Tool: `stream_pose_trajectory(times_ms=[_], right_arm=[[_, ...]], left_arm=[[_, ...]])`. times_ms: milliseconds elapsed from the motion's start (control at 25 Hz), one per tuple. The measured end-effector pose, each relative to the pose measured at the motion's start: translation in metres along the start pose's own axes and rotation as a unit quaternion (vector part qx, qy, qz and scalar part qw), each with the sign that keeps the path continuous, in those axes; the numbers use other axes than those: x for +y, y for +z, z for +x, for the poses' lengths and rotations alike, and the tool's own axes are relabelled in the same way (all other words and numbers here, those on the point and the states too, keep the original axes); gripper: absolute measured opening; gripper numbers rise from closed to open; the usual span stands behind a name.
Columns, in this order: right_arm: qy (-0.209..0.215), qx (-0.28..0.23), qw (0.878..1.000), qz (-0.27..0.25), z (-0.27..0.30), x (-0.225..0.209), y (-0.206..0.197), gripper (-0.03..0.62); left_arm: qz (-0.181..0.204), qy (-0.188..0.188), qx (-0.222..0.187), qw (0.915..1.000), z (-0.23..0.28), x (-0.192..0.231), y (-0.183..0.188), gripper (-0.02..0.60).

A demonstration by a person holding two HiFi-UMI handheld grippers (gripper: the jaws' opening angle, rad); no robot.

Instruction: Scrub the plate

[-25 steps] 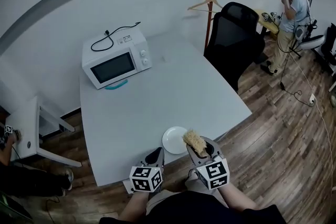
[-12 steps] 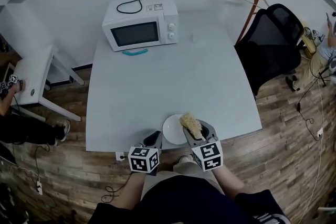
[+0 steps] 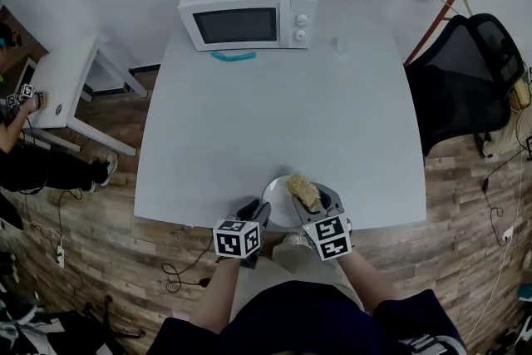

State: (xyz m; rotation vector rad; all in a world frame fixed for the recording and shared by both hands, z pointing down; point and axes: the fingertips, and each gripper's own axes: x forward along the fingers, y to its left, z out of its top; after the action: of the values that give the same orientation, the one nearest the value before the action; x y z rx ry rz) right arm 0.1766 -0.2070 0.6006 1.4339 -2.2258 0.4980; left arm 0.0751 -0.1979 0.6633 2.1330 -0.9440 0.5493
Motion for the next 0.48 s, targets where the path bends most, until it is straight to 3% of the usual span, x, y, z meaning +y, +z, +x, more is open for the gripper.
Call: stream_pose_trajectory(times_ms=[480], right_arm=[[0.027,0.069,0.997,-0.026,0.029,-0.012,-0.051,0.186]], left_arm=[[-0.04,0.021,0.057,0.9974,0.027,0.009,-0.018,0.107]])
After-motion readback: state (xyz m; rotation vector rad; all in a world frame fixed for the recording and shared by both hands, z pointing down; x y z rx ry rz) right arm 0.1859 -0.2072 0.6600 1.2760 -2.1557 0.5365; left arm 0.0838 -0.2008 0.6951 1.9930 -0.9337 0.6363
